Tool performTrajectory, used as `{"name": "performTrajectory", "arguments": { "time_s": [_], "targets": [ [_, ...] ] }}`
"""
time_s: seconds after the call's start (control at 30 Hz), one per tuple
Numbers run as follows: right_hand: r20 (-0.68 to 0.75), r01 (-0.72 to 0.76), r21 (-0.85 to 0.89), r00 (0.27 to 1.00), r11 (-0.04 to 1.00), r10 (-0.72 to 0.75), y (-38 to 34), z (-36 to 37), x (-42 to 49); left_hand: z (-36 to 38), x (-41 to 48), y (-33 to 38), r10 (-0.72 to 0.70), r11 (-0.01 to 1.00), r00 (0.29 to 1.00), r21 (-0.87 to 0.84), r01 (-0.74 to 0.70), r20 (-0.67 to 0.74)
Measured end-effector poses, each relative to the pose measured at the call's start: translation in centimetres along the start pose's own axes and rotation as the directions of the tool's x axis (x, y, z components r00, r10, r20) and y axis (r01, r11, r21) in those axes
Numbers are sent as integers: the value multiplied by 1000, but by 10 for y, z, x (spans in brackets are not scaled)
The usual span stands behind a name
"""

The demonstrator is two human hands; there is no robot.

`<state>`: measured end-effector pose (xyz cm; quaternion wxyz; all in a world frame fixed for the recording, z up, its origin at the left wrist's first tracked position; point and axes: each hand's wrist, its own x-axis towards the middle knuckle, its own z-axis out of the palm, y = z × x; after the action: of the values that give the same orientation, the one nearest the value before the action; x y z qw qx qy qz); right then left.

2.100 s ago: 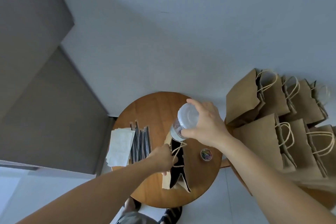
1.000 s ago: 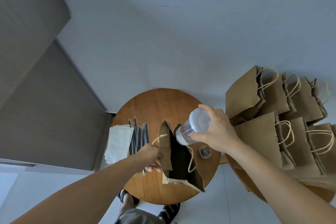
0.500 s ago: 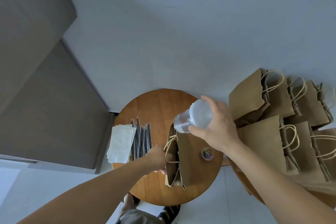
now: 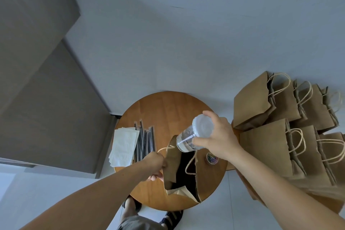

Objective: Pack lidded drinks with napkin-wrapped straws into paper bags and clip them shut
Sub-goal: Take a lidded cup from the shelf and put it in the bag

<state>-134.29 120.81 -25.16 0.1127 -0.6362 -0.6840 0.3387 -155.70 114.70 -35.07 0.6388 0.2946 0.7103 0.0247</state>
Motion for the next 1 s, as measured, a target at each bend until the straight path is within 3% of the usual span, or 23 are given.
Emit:
{"name": "performTrajectory", "arguments": {
  "time_s": [0.13, 0.23, 0.3, 0.53, 0.6, 0.67, 0.73, 0.83, 1.0],
  "targets": [
    [109, 277, -309, 961, 910, -256, -1, -16, -11, 1, 0, 1, 3, 1000, 999, -6, -3, -46],
    [301, 523, -512, 852, 682, -428, 0, -7, -18, 5, -1, 7, 60, 998, 996, -3, -60, -60],
    [386, 581, -581, 813, 570, -436, 2, 8, -22, 9, -4, 9, 134, 990, 988, 55, -130, -82],
    [502, 593, -625, 803, 508, -320, 23, 53, -25, 15, -12, 0, 340, 896, 913, 373, -241, -225],
    [494, 526, -614, 838, 589, -233, 30, 59, -23, 13, -13, -5, 355, 887, 891, 403, -224, -285],
    [442, 357, -588, 893, 726, -81, 33, 65, -19, 11, -12, -11, 358, 882, 876, 426, -203, -324],
    [395, 199, -570, 917, 797, 54, 32, 75, -14, 8, -11, -14, 354, 878, 873, 441, -186, -337],
    [378, 157, -605, 919, 780, 108, 29, 98, -7, 5, -9, -15, 337, 888, 877, 426, -176, -341],
    [423, 282, -711, 903, 644, 71, 30, 137, 5, -3, -7, -18, 346, 882, 879, 433, -185, -329]
  ]
}}
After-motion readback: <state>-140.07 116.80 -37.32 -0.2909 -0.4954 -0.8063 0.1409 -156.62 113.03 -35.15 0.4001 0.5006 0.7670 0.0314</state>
